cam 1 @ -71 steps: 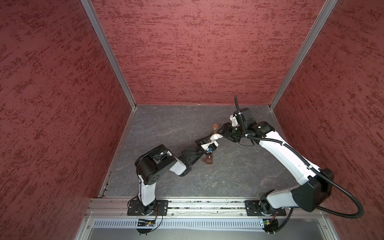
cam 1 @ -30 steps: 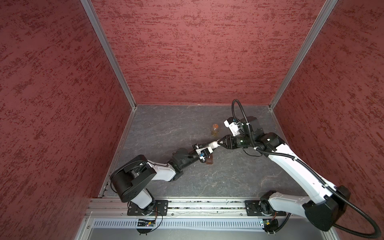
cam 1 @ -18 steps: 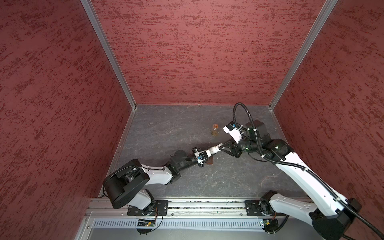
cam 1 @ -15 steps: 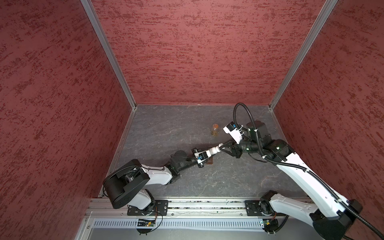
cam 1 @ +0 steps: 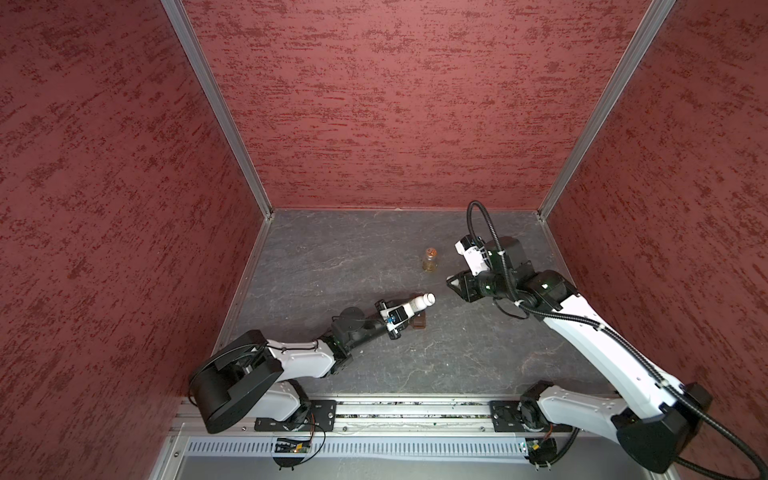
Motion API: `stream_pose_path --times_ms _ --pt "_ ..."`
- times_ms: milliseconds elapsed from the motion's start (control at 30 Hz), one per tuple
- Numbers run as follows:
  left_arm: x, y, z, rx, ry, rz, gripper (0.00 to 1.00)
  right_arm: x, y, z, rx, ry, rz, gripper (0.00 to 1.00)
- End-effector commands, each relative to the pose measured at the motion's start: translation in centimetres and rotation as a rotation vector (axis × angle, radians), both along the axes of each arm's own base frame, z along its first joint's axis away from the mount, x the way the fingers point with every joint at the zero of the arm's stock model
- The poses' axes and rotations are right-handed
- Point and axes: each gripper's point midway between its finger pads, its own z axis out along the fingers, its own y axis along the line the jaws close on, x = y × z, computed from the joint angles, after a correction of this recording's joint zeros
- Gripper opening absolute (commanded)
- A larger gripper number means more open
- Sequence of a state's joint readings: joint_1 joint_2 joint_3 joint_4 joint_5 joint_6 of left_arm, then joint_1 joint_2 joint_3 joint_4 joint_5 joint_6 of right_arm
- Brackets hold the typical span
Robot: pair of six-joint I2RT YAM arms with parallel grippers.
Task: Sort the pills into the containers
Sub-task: 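Move the cap away with the left gripper and drop it on the table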
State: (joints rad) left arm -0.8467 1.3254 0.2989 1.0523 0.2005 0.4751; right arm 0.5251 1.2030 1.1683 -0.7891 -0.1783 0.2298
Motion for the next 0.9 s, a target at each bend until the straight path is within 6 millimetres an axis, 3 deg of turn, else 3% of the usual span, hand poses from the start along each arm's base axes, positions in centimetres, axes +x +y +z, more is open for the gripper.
stream_pose_path --times_ms 0,133,333,500,667,867 --pt "-0.2 1.0 -0.1 -0.008 0.034 0.035 0.0 1.4 -3.0 -4.1 -0.104 0.118 -0.241 0.14" --pt "-0.8 1.9 -0.2 0.0 0.052 0.055 0.0 2.0 -4.0 -8.6 -0.175 0.237 -0.348 0.15" --pt "-1.4 2.7 0.0 -0.023 0.084 0.063 0.0 3.1 -4.7 -13.5 -0.246 0.323 -0.44 0.17" --pt "-1.7 3.1 -0.3 -0.023 0.101 0.069 0.0 2.5 -4.8 -16.8 -0.255 0.376 -0.463 0.18" --pt "-2.0 3.5 -0.3 -0.029 0.11 0.073 0.0 1.9 -5.5 -19.1 -0.297 0.409 -0.48 0.19" --pt "-2.3 3.8 -0.2 -0.023 0.114 0.076 0.0 2.0 -6.3 -19.9 -0.335 0.403 -0.506 0.19"
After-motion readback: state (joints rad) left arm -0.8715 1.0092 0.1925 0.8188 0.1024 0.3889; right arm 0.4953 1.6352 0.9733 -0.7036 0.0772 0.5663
